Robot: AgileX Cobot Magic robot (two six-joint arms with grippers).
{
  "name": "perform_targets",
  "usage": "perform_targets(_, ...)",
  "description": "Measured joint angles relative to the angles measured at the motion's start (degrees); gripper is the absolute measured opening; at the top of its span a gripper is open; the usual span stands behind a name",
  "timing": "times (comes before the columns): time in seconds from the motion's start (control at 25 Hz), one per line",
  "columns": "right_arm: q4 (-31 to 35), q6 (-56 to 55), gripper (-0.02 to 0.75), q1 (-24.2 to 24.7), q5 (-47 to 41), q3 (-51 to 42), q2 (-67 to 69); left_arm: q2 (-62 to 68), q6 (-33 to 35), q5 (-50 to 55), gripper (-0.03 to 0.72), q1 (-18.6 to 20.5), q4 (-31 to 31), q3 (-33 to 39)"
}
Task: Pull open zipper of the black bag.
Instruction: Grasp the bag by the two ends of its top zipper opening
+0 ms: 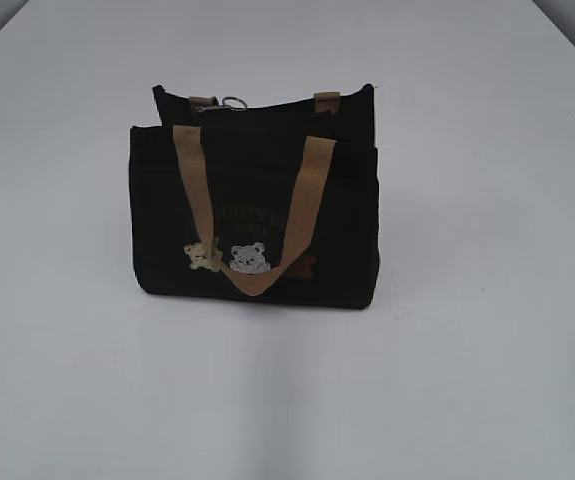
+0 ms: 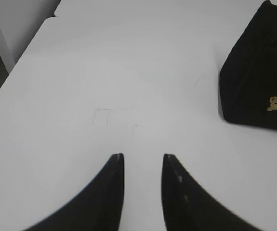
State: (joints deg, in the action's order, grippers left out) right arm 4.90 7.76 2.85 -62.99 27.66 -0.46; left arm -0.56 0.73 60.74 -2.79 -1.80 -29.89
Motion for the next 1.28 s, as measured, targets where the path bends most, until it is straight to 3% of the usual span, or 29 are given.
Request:
perform_targets(1.04,0.00,0.00,0.391,0.00,0.00,0.00,0.00,0.06,0.00,-0.69,0.208,0.00,0.49,-0.32)
perform_targets(1.16,0.00,0.00,0.391,0.00,0.00,0.00,0.00,2.96,0.34,-9.68,0.208,0.00,6.05,-2.47)
perform_targets(1.28,0.00,0.00,0.391,0.00,0.00,0.00,0.00,14.62,7.22,-19.75,0.209,0.00,21.00,-3.08)
